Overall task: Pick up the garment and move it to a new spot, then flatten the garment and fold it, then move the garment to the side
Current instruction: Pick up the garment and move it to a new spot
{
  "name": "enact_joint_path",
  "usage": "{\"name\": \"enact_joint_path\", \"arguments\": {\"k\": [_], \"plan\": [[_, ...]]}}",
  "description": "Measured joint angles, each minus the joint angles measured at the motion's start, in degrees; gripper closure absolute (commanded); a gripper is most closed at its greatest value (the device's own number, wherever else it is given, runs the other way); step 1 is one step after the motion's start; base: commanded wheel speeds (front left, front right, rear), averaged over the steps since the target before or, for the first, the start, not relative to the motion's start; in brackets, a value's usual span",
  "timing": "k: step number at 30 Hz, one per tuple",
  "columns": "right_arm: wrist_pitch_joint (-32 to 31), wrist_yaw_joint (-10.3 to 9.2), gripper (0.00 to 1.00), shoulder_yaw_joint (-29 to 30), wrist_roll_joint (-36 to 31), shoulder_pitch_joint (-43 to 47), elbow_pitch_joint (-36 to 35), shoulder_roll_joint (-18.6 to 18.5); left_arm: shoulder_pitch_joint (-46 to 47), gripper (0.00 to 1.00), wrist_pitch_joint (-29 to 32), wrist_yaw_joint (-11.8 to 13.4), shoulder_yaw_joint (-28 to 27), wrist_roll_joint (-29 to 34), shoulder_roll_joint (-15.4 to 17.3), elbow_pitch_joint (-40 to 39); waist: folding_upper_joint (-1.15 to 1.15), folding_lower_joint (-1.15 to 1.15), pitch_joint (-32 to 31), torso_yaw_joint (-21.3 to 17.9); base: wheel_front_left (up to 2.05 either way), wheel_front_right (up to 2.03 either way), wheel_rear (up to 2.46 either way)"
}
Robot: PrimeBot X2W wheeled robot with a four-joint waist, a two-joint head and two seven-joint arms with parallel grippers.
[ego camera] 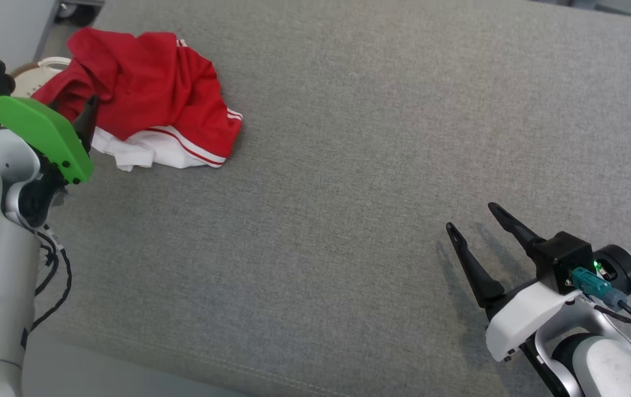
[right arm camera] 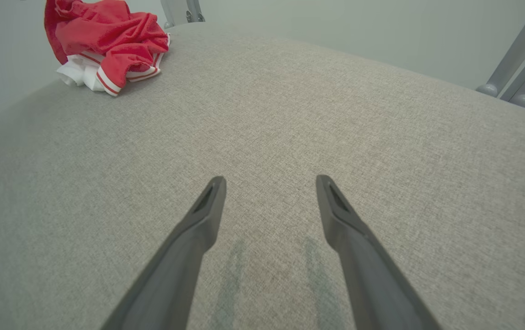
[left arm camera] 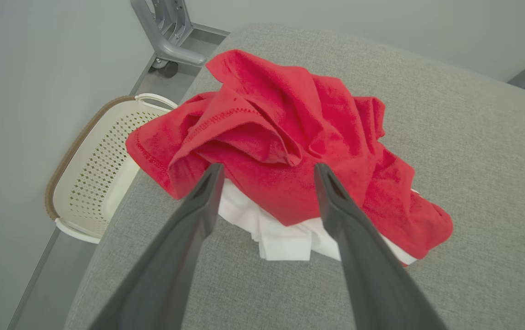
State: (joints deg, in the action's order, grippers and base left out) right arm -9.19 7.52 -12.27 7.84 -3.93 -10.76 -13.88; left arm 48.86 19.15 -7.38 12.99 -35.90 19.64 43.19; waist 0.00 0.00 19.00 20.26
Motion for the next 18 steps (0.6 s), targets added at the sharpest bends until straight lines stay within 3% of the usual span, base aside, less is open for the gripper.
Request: {"name": "enact_joint_path", "arguments": {"k": [10,17,18], "plan": [[-3.32,0.00,0.00,0.36,-1.01,0.64,-5.72,-2.07,6.89,0.00,4.95,2.20,-0.60,-1.35,0.66,8.26,0.00,0.00,9.18,-4.00,0.00,0.00,0.00],[-3.86,0.00,0.00,0.71,-1.46,1.63,-7.57,-2.87,8.45,0.00,3.26,2.42,-0.24,-1.45,-0.18,11.72,0.00,0.00,12.74,-5.97,0.00,0.00,0.00],[-3.93,0.00,0.00,0.64,-1.58,1.63,-7.72,-2.93,8.73,0.28,2.74,2.57,-0.23,-1.43,-0.25,12.18,0.00,0.01,13.09,-6.16,0.00,0.00,0.00]]}}
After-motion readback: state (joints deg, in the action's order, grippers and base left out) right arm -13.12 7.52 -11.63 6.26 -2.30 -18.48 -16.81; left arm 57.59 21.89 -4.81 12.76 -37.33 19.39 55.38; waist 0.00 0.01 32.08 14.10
